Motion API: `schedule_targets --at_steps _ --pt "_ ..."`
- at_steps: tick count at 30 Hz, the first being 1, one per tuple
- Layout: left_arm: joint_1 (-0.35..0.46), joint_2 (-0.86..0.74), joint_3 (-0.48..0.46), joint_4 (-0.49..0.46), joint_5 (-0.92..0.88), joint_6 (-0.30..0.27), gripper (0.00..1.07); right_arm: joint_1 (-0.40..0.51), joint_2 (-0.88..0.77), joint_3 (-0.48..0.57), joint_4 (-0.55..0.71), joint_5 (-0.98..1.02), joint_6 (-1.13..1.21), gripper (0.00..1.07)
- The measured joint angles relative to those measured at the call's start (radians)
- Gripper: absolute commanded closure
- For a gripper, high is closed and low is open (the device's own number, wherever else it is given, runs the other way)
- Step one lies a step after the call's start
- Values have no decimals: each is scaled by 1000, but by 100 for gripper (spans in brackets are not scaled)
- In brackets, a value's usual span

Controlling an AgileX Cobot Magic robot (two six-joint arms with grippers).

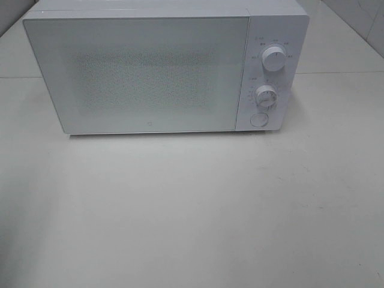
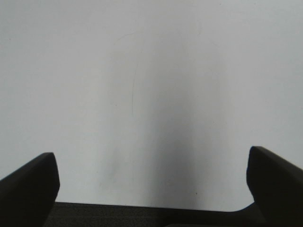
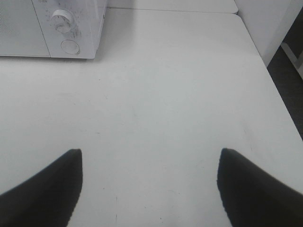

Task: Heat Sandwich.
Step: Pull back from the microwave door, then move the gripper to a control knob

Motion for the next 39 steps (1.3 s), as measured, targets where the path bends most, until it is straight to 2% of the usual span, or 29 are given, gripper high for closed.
schedule_targets --at_steps 8,22,30,39 --pt "0 -183 37 26 68 0 5 0 0 0 0 0 0 31" --pt "0 -503 40 29 71 1 5 0 0 0 0 0 0 31" --pt "0 -605 40 29 71 1 5 0 0 0 0 0 0 31" --pt "0 -617 40 29 71 1 5 0 0 0 0 0 0 31"
